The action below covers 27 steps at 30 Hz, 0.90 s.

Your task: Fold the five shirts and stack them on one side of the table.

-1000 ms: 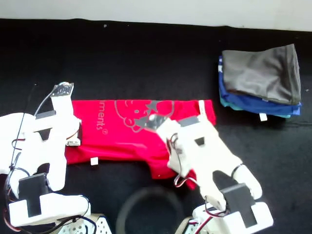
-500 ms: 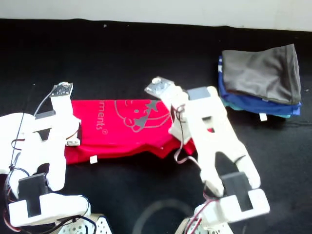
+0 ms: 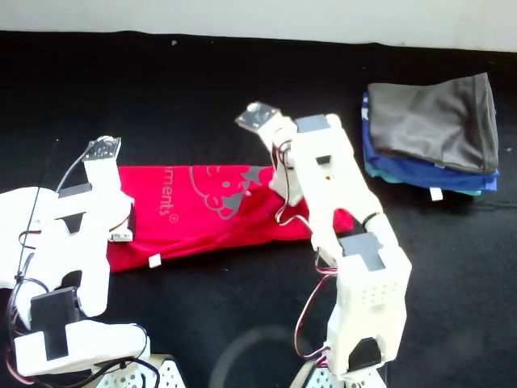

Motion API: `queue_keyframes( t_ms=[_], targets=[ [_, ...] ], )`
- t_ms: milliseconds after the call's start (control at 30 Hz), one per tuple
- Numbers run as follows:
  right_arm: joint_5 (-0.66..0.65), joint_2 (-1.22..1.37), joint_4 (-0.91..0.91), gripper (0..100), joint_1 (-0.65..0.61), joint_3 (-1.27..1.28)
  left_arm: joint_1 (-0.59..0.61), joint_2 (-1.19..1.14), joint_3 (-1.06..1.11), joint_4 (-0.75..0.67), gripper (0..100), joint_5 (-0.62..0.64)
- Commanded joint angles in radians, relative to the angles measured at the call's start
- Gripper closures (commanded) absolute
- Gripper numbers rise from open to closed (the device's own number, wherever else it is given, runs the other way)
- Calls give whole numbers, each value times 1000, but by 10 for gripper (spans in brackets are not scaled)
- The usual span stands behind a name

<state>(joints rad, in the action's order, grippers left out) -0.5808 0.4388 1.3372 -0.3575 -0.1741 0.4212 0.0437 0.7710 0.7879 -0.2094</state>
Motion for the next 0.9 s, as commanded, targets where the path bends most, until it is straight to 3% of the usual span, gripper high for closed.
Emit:
queue_keyframes(
  t_ms=[0, 167, 367, 533, 767, 867],
  targets=[
    [75, -7, 5, 786, 13, -104, 31, 7, 1, -31, 992, 5],
    [204, -8, 18, 786, 42, -251, 31, 7, 1, -31, 992, 5],
    [216, -7, 292, 800, 4, -389, 31, 7, 1, -31, 992, 5],
    [219, -7, 390, 997, -70, -418, 31, 7, 1, -31, 992, 8],
    [267, -28, 412, 992, -120, -354, 38, 35, -19, -23, 992, 9],
    [293, -127, 417, 992, -99, -348, 36, 122, -68, 78, 991, 11]
  ],
)
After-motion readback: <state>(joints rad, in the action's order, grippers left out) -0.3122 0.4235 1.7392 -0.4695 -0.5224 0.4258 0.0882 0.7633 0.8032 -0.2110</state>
